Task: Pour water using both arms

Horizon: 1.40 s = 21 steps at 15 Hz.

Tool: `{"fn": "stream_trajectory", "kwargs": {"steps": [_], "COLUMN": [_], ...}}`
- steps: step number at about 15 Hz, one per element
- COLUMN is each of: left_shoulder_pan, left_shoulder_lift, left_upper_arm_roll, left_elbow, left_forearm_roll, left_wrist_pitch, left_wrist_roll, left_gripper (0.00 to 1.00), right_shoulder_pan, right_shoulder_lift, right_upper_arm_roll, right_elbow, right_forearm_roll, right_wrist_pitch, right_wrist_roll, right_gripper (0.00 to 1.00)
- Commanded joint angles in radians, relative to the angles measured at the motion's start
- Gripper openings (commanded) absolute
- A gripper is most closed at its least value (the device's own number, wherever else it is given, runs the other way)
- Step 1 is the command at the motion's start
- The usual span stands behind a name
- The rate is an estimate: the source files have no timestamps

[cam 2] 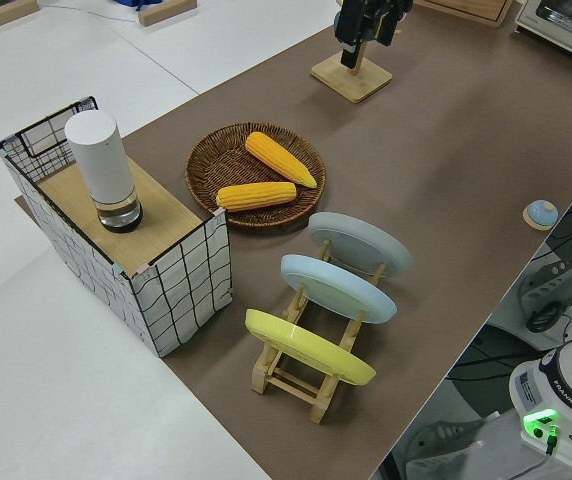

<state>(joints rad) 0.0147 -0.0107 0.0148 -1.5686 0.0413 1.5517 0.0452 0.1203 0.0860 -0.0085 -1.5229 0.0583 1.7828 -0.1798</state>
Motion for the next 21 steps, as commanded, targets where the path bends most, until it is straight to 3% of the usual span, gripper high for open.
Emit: {"fn": "stream_trajectory", "kwargs": {"steps": [1, 4, 9, 13, 15, 17, 19, 21], "left_shoulder_pan": [0.005, 0.028, 0.125, 0.209, 0.257, 0.292, 0.336, 0.353], "left_shoulder_lift": [0.003, 0.021, 0.04, 0.055, 0.063, 0.078, 0.1, 0.11], "left_upper_arm_roll": [0.074, 0.129, 0.14, 0.142, 0.142, 0.142, 0.14, 0.14], "left_elbow": [-0.004, -0.004, -0.004, -0.004, -0.004, -0.004, 0.01, 0.018], "left_forearm_roll": [0.017, 0.012, 0.0, -0.046, -0.066, -0.092, -0.147, -0.162], "left_wrist_pitch": [0.01, 0.036, 0.105, 0.172, 0.208, 0.246, 0.263, 0.286], "left_wrist_roll": [0.119, 0.209, 0.32, 0.406, 0.416, 0.473, 0.518, 0.547], "left_gripper": [1.0, 1.0, 1.0, 1.0, 1.0, 1.0, 1.0, 1.0], "right_shoulder_pan": [-0.018, -0.018, -0.016, -0.018, -0.019, -0.019, -0.031, -0.028], "right_shoulder_lift": [-0.005, 0.001, 0.043, 0.121, 0.167, 0.187, 0.224, 0.256], "right_upper_arm_roll": [0.07, 0.134, 0.229, 0.274, 0.304, 0.311, 0.343, 0.346], "right_elbow": [-0.028, -0.049, -0.059, -0.046, -0.014, -0.008, -0.006, 0.009], "right_forearm_roll": [-0.018, -0.083, -0.185, -0.218, -0.233, -0.25, -0.258, -0.3], "right_wrist_pitch": [0.11, 0.213, 0.342, 0.432, 0.438, 0.449, 0.49, 0.518], "right_wrist_roll": [-0.119, -0.211, -0.337, -0.362, -0.36, -0.359, -0.359, -0.356], "right_gripper": [0.983, 0.983, 0.983, 0.983, 0.983, 0.983, 0.983, 0.981]}}
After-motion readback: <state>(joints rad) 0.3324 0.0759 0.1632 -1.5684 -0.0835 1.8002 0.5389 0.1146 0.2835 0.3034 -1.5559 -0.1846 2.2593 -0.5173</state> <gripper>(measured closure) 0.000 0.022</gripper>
